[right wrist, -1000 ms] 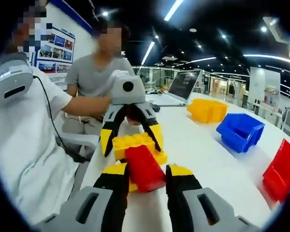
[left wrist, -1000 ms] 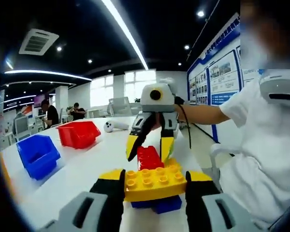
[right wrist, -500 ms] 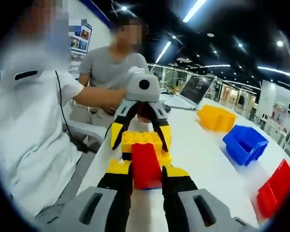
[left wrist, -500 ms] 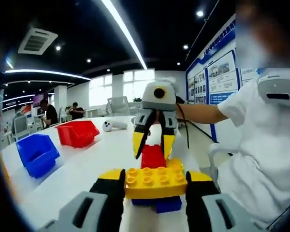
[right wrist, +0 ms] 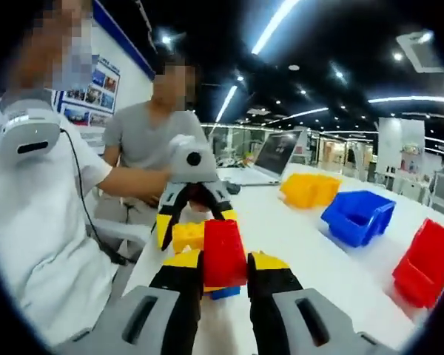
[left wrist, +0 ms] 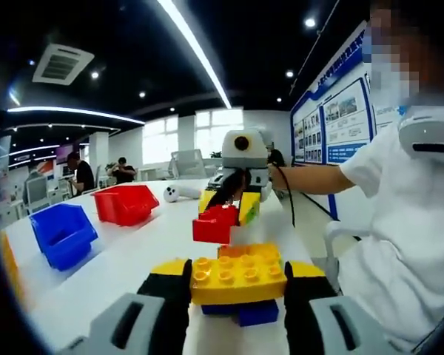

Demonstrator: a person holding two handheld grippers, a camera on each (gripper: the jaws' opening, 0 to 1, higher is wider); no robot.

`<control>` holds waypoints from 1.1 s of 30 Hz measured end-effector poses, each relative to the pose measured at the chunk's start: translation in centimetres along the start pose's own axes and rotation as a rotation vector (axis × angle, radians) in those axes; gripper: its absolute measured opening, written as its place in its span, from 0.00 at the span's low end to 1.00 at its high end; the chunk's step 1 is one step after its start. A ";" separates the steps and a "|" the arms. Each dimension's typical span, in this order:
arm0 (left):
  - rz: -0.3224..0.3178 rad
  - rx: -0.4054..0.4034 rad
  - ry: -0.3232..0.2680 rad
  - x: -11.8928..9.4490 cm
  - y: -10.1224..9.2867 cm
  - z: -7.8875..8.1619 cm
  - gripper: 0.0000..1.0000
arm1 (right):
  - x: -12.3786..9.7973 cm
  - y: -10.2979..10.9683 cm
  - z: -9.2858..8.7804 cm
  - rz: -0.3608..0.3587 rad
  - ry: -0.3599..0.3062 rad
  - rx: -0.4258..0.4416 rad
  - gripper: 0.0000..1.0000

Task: Take apart the toy blocks one by one and place each separated block into its matching bin, sorting the blocks by their type until all the connected pieces are disassembled and separated into the correct bins

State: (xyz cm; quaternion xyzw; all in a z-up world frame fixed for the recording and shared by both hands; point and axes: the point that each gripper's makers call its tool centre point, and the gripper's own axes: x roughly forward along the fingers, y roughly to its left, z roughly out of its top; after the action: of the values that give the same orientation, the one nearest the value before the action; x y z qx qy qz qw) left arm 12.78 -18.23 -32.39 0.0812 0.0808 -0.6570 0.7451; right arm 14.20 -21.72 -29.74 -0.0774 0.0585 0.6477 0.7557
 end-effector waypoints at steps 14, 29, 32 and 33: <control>0.100 -0.004 -0.030 -0.5 0.7 0.0 0.51 | -6.8 -14.7 2.0 -0.625 -0.026 0.238 0.24; 0.225 -0.022 -0.053 -0.9 0.9 0.0 0.50 | -10.2 -27.5 -0.5 -1.028 0.149 0.210 0.25; 0.227 -0.024 -0.058 -0.9 0.6 0.0 0.50 | -10.4 -28.5 -1.5 -1.071 0.208 0.180 0.25; 0.228 -0.024 -0.059 -1.0 0.8 0.0 0.50 | -10.6 -28.9 -1.6 -1.083 0.206 0.166 0.25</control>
State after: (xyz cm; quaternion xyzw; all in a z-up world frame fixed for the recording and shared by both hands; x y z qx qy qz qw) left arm 13.49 -17.19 -32.15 0.0616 0.0570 -0.5692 0.8179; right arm 41.16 -36.57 -28.11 -0.0993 0.1349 0.1489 0.9746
